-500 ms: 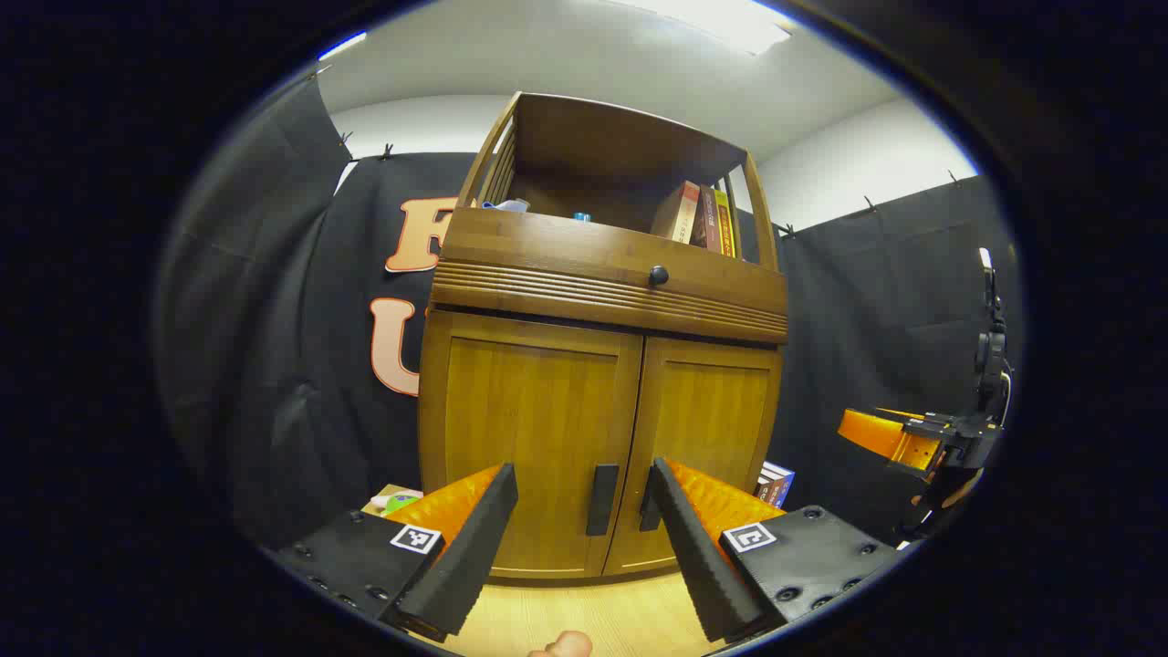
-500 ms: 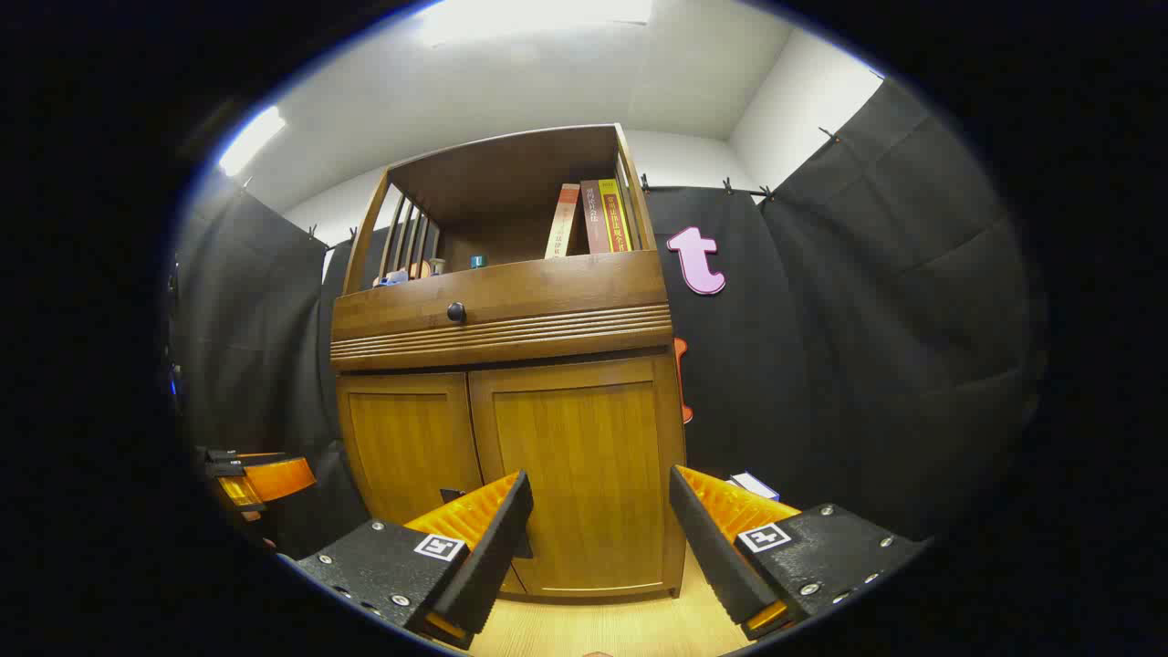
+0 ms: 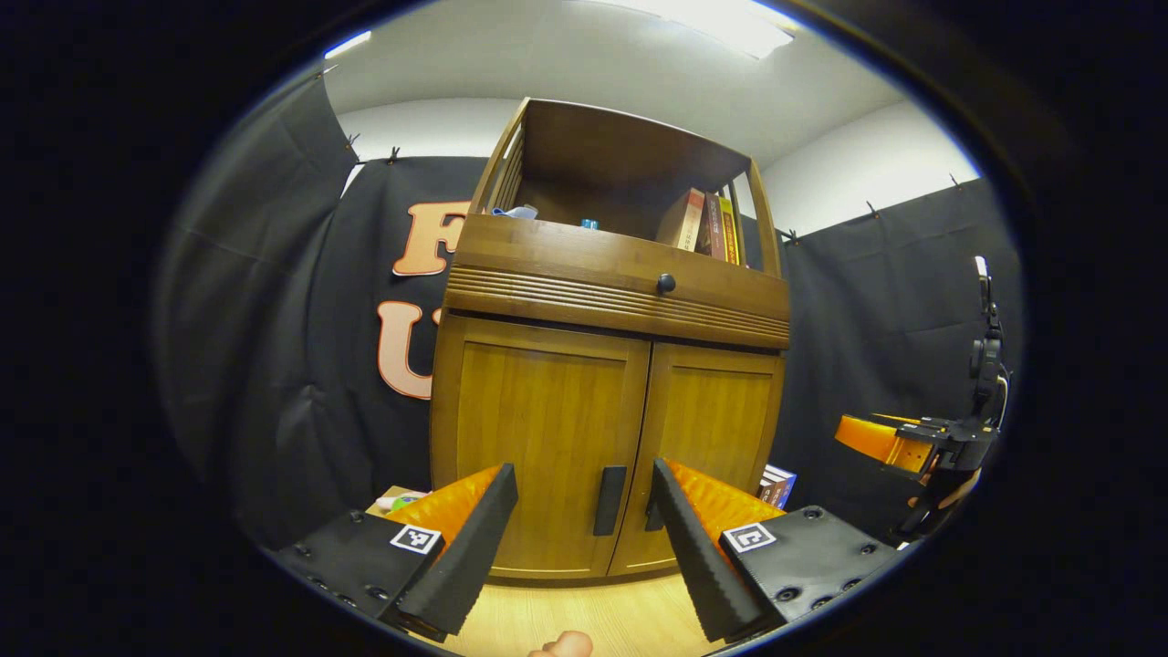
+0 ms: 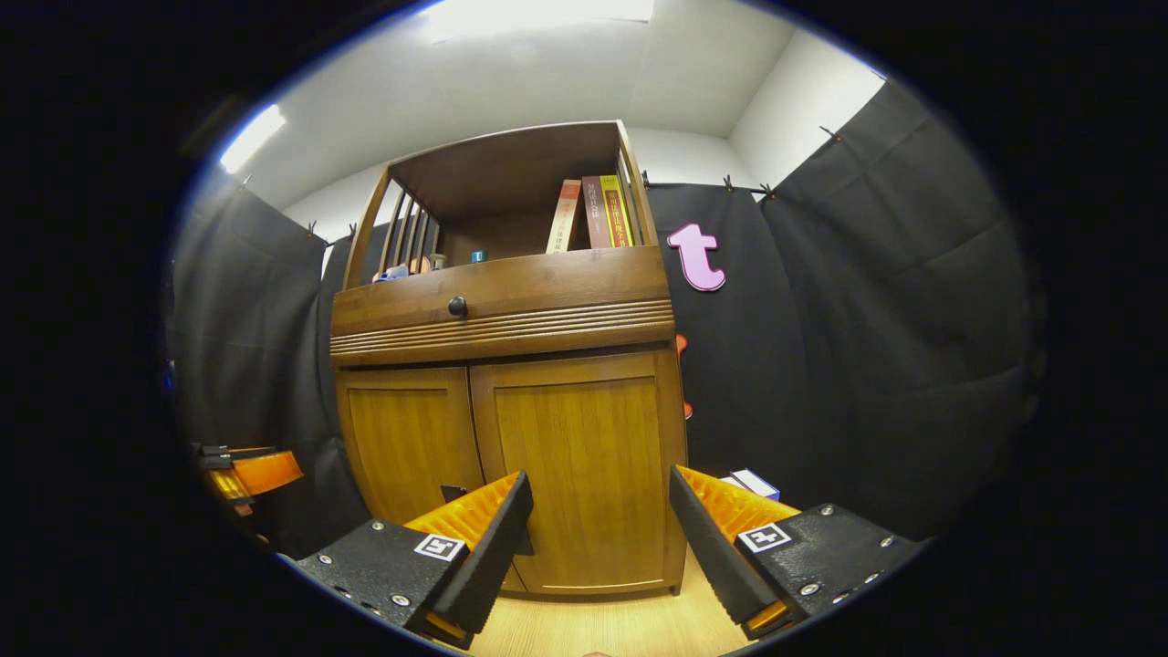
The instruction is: Open the right door of the double-door shoe cabinet with the right hand, and open the left door with the left hand.
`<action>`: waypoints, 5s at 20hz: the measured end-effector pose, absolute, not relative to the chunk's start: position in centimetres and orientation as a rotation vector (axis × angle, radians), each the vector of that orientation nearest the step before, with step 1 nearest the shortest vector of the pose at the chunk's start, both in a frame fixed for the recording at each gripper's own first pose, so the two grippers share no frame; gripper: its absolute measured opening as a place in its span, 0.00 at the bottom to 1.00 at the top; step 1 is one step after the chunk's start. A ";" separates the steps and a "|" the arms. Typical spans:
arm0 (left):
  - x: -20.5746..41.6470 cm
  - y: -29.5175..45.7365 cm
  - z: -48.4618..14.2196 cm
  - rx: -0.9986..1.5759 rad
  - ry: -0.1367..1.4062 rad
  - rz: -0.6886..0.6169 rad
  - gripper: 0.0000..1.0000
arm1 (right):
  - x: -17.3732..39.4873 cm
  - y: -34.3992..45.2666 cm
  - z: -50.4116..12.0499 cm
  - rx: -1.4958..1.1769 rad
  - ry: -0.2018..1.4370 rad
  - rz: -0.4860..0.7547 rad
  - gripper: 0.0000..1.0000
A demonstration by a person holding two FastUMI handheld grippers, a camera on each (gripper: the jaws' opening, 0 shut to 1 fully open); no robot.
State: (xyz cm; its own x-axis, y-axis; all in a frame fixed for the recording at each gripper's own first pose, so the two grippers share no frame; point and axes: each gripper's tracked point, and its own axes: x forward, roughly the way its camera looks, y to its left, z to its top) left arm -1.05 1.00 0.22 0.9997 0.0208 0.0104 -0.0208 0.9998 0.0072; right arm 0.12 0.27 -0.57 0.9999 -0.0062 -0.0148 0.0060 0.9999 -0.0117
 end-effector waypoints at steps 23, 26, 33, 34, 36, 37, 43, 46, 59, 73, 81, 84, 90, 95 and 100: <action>-4.7 7.4 1.3 0.069 -0.049 0.150 0.96 | 6.9 10.6 -12.4 -0.014 0.148 0.176 0.94; -4.8 8.6 1.2 0.069 -0.045 0.166 0.96 | 9.2 10.9 -15.2 -0.026 0.185 0.160 0.93; -5.1 10.9 0.6 0.068 -0.032 0.213 0.96 | 14.4 11.8 -18.2 -0.013 0.203 0.137 0.93; -5.1 11.4 0.6 0.071 -0.032 0.224 0.96 | 14.9 11.7 -18.5 -0.015 0.204 0.126 0.93; -5.1 11.9 0.5 0.077 -0.031 0.240 0.97 | 15.7 11.4 -19.0 -0.014 0.201 0.108 0.89; -5.1 12.2 0.4 0.075 -0.029 0.243 0.97 | 16.1 11.4 -19.0 -0.011 0.198 0.103 0.87; -5.1 13.1 0.1 0.083 -0.021 0.257 0.97 | 17.5 11.6 -19.8 0.002 0.206 0.081 0.70; -5.0 13.6 -0.1 0.083 -0.016 0.263 0.97 | 17.6 12.0 -20.5 -0.009 0.222 0.082 0.58; -5.1 13.9 -1.2 0.081 0.022 0.278 0.95 | 15.8 11.5 -20.6 -0.001 0.264 0.130 0.45; -6.0 11.5 -1.1 0.095 0.029 0.242 0.95 | 8.7 8.9 -19.4 -0.024 0.256 0.227 0.35; -6.4 11.1 -0.9 0.101 0.028 0.241 0.95 | 6.2 7.2 -18.7 0.003 0.251 0.222 0.34; -6.5 11.0 -1.2 0.097 0.035 0.242 0.95 | 5.2 6.4 -18.4 -0.002 0.244 0.226 0.33; -6.0 10.3 -1.5 0.094 0.043 0.230 0.95 | 2.9 4.3 -17.6 -0.002 0.244 0.218 0.33; -5.7 9.2 -1.4 0.107 0.049 0.211 0.95 | 1.1 2.1 -17.0 -0.020 0.229 0.188 0.41; -5.5 7.9 -1.5 0.109 0.047 0.187 0.95 | -0.3 0.1 -16.5 -0.036 0.223 0.160 0.19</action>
